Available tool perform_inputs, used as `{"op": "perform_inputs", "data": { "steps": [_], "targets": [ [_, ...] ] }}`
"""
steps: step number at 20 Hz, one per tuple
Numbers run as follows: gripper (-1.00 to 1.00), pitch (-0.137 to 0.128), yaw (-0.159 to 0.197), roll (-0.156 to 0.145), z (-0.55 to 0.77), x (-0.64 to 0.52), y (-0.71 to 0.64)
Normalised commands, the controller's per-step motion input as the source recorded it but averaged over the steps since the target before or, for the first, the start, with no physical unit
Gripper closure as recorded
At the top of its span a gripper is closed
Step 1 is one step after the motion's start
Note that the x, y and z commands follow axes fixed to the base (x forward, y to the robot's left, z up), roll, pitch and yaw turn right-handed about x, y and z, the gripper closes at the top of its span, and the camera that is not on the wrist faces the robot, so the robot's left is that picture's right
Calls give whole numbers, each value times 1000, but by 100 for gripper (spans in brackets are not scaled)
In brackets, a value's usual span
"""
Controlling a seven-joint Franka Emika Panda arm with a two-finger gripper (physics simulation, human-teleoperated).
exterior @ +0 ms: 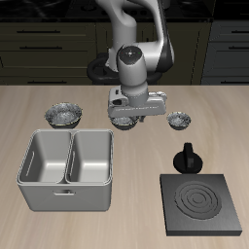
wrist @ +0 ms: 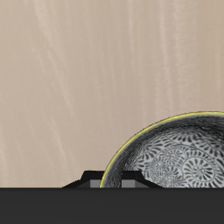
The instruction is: Place the medium-sized bowl inside the right compartment of the bowl drainer
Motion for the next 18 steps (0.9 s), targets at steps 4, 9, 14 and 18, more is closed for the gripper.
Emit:
{"op": "perform_inputs", "data": {
  "steps": [4,9,14,18],
  "targets": [
    [100,-40,7,-8,218,8,-56],
    [100,-57,13,-23,393,44,-182],
    [100,-67,-3,-31,588,63,-259],
    [100,-69,-21,-63,622,104,-359]
  ]
}}
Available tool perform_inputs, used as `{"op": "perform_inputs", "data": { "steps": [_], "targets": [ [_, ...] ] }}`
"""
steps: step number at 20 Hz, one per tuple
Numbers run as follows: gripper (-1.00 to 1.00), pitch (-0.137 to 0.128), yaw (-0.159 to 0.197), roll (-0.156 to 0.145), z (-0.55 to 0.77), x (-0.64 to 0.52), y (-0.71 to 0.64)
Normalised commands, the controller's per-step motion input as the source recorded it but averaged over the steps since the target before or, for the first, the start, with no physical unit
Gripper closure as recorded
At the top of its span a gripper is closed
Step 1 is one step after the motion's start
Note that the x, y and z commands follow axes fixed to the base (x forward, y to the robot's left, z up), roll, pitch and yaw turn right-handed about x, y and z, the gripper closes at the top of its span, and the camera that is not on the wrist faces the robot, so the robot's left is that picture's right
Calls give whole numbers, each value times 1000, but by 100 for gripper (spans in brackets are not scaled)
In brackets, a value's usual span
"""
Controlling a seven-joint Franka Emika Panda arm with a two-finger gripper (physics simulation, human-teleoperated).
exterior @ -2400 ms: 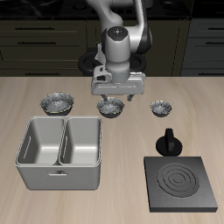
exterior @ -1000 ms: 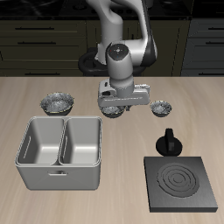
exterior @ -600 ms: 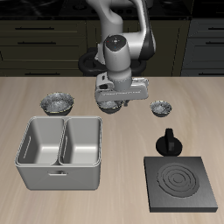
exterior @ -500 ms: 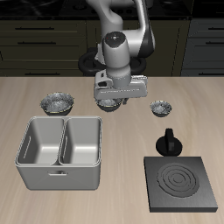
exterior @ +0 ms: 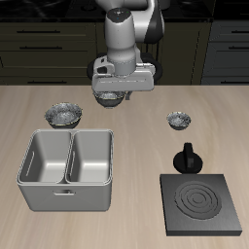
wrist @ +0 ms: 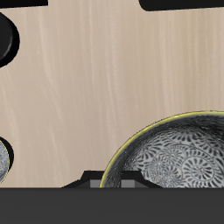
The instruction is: Place the medium-sized bowl inside the right compartment of the bowl drainer
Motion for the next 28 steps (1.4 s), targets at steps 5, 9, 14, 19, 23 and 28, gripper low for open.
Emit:
{"op": "perform_inputs", "data": {
  "steps": [5,9,14,19,23,28],
  "targets": [
    [100,-43,-16,-47,526,108,-287],
    [100,-16,-7,-32,248,72,-135],
    [100,0,-2,-2,232,160,-109],
    [100,-2,7,-42,339,357,-277],
    [100,-13,12,-30,294,326,-211],
    [100,-15,0,-26,242,257,-106]
  ]
}}
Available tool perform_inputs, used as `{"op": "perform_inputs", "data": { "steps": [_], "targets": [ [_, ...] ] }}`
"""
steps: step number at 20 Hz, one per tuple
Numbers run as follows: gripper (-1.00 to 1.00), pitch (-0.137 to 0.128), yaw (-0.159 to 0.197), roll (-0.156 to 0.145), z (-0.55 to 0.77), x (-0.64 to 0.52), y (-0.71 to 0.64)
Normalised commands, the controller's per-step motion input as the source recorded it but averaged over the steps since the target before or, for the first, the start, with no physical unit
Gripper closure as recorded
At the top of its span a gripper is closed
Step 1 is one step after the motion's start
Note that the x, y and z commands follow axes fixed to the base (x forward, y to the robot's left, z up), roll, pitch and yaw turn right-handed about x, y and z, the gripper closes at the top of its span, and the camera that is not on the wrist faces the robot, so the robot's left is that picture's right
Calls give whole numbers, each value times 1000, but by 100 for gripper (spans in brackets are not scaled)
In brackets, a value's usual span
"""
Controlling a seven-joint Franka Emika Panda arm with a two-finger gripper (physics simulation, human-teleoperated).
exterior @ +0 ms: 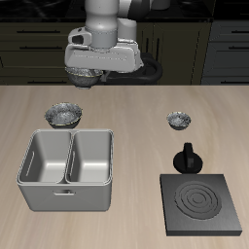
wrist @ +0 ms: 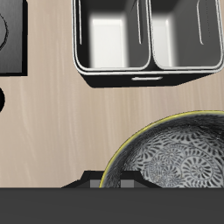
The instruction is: Place the medium-sized bowl inside the right compartment of the bowl drainer
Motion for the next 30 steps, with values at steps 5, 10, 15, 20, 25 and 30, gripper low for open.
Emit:
{"op": "perform_inputs", "data": {
  "steps": [5,10,15,20,25,30],
  "targets": [
    [100,3,-3,-24,170,341,-166],
    [100,11,-17,-12,90,370,-226],
    [100,25,-13,13,34,321,-87],
    [100,46,17,31,15,290,23],
    [100,19,42,14,141,428,-175],
    [100,3,13,47,142,355,-172]
  ]
}}
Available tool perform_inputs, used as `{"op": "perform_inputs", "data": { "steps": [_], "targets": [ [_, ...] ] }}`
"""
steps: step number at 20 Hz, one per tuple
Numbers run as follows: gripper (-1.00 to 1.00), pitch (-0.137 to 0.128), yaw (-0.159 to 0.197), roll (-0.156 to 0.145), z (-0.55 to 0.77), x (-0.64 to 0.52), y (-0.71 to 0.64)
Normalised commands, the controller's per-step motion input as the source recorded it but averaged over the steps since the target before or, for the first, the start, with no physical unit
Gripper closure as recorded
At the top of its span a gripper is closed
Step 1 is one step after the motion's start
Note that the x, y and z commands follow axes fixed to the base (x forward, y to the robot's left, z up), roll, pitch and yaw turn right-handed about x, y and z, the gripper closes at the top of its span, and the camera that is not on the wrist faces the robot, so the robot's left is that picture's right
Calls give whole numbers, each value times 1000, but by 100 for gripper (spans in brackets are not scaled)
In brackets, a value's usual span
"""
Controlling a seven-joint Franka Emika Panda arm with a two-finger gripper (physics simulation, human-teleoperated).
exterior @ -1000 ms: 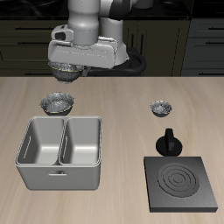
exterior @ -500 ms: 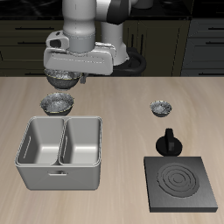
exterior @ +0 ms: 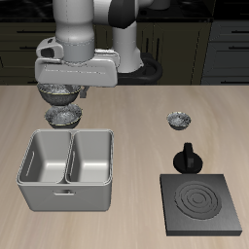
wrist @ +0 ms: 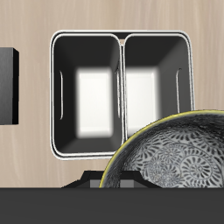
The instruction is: Place the medium-sized bowl inside the right compartment of the bowl drainer
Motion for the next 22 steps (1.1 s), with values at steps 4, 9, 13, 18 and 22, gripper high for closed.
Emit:
{"op": "perform_inputs", "data": {
  "steps": [4,9,13,18,22],
  "targets": [
    [100,4,17,75,26,370,-107],
    [100,10,0,12,-71,281,-37],
    [100,14,-12,-11,-116,217,11],
    [100,19,2,6,-265,87,17],
    [100,49,-18,-2,-367,65,67]
  ]
}}
